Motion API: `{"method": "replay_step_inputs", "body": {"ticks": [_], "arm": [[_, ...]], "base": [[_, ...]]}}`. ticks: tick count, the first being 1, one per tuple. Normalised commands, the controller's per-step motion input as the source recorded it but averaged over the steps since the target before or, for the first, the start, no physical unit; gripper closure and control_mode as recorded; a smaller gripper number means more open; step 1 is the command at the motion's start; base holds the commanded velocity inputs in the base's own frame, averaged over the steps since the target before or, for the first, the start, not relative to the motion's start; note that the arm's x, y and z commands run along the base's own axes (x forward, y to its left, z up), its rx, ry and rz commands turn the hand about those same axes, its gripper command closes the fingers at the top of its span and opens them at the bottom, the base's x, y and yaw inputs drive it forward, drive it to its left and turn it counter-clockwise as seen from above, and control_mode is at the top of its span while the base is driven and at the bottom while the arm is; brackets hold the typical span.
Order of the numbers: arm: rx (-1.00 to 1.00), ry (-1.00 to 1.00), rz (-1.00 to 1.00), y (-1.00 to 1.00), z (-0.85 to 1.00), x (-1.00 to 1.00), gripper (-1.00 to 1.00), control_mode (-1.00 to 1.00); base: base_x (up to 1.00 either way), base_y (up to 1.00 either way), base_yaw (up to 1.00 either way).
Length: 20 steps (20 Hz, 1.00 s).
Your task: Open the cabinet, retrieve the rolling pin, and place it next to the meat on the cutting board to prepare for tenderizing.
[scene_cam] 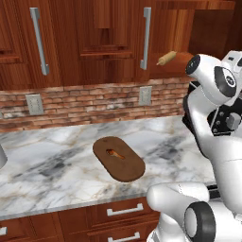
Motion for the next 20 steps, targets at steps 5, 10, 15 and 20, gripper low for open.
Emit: {"method": "replay_step_inputs", "body": {"ticks": [5,10,15,20], "arm": [[0.00,0.00,-0.09,-0.61,0.00,0.07,-1.00,-1.00],[0.01,0.00,0.00,-0.21,0.00,-0.08,-1.00,-1.00],[0.01,-0.11,0.10,0.43,0.00,-0.47,-1.00,-1.00],[0.07,-0.16,0.11,0.95,0.01,-0.28,-1.00,-1.00]], "base": [[0.00,0.00,0.00],[0.00,0.00,0.00],[0.00,0.00,0.00],[0.00,0.00,0.00]]}}
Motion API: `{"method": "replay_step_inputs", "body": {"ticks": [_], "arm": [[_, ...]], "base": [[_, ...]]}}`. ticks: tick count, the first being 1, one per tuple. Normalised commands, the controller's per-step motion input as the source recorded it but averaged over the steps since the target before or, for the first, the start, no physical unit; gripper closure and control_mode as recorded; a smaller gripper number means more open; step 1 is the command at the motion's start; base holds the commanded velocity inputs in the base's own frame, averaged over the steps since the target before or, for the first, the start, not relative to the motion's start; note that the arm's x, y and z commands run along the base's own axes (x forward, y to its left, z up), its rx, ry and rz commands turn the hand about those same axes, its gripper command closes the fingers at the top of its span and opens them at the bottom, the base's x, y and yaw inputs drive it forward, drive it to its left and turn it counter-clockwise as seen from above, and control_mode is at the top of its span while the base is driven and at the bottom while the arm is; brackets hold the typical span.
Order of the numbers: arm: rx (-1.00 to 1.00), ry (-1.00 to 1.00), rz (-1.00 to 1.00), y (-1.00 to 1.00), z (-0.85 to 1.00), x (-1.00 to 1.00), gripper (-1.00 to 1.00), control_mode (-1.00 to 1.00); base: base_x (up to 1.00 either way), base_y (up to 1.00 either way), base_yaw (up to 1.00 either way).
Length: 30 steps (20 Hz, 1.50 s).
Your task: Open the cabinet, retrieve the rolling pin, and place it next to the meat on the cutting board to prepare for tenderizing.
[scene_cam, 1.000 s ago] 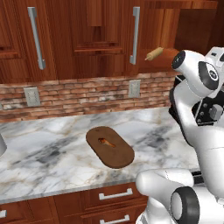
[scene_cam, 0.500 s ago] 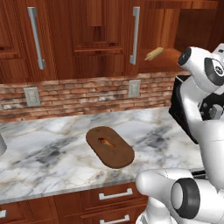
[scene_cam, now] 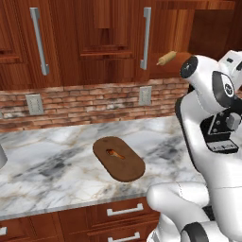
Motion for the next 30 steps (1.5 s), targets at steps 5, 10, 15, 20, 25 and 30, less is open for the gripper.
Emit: {"method": "replay_step_inputs", "body": {"ticks": [5,10,15,20,25,30], "arm": [[0.14,-0.20,0.08,0.93,0.11,-0.05,-1.00,-1.00],[0.23,-0.23,0.10,0.71,0.18,0.00,-1.00,-1.00],[0.27,-0.29,0.13,0.57,0.23,-0.04,-1.00,-1.00],[0.25,-0.34,0.17,0.56,0.12,-0.08,-1.00,-1.00],[0.18,-0.35,0.17,0.44,0.16,0.00,-1.00,-1.00],[0.08,-0.36,0.16,0.38,0.22,0.00,-1.00,-1.00]], "base": [[0.00,0.00,0.00],[0.00,0.00,0.00],[0.00,0.00,0.00],[0.00,0.00,0.00],[0.00,0.00,0.00],[0.00,0.00,0.00]]}}
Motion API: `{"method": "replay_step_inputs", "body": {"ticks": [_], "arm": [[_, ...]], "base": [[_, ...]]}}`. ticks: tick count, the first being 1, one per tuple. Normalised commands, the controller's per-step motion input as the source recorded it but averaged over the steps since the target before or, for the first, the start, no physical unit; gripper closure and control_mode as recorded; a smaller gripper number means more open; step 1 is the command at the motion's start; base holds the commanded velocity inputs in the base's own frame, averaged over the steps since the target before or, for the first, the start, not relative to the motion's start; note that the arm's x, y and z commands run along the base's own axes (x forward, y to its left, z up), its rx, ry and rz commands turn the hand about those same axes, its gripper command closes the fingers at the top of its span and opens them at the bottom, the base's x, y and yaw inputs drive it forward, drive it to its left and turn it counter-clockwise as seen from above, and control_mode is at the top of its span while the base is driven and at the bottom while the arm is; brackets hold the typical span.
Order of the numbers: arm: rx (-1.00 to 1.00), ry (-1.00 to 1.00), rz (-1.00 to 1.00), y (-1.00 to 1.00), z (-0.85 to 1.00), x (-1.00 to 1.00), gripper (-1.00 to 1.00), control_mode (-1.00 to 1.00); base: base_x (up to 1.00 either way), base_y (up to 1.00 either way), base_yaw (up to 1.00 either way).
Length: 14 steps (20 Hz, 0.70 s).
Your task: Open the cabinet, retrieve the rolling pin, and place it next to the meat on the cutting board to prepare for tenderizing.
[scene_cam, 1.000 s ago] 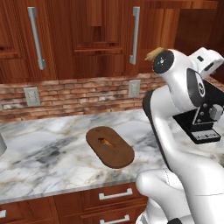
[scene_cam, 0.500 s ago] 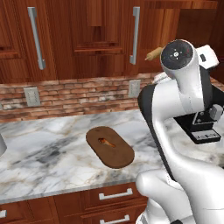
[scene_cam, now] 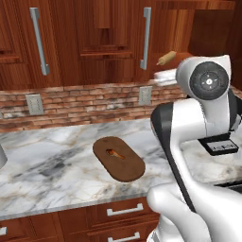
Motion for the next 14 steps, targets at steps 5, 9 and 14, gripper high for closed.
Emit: {"method": "replay_step_inputs", "body": {"ticks": [5,9,14], "arm": [[0.03,-0.31,0.17,0.36,0.19,0.05,-1.00,-1.00],[0.06,-0.23,0.17,0.12,0.25,0.27,-1.00,-1.00],[0.04,-0.16,0.15,0.00,0.19,0.41,-1.00,-1.00]], "base": [[0.00,0.00,0.00],[0.00,0.00,0.00],[0.00,0.00,0.00]]}}
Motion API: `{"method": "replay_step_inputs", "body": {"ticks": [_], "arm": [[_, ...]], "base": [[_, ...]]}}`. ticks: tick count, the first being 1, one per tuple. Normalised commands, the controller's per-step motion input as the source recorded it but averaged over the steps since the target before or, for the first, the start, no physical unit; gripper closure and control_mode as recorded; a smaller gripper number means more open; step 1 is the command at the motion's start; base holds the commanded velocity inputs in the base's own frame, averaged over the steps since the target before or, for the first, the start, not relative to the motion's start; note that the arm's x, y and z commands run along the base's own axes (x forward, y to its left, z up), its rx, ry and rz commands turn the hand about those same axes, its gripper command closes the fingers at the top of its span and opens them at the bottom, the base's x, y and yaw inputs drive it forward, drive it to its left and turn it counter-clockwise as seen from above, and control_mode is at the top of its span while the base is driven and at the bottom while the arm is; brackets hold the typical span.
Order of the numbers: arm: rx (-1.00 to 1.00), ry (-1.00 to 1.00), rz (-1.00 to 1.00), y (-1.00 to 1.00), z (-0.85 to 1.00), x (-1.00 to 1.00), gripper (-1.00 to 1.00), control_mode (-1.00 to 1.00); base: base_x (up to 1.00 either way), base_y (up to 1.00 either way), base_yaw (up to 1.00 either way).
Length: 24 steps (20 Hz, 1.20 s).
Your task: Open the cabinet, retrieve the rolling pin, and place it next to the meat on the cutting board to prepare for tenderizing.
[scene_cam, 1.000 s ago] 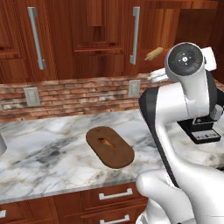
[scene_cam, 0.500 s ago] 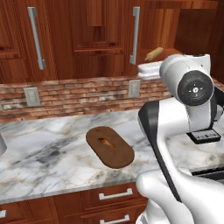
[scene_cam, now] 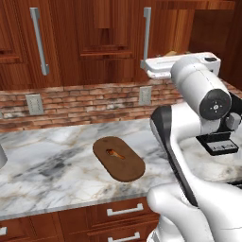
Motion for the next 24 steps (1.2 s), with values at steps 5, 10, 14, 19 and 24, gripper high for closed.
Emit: {"method": "replay_step_inputs", "body": {"ticks": [5,10,14,19,24], "arm": [[0.02,-0.03,0.06,0.10,0.02,0.24,-1.00,-1.00],[0.00,0.02,0.00,0.21,0.00,0.52,-1.00,-1.00],[0.00,0.00,0.00,0.07,0.00,0.50,-1.00,-1.00],[0.00,0.00,0.00,0.00,0.00,0.39,-1.00,-1.00],[0.00,0.00,0.00,0.00,-0.01,0.45,-1.00,-1.00]], "base": [[0.00,0.00,0.00],[0.00,0.00,0.00],[0.00,0.00,0.00],[0.00,0.00,0.00],[0.00,0.00,0.00]]}}
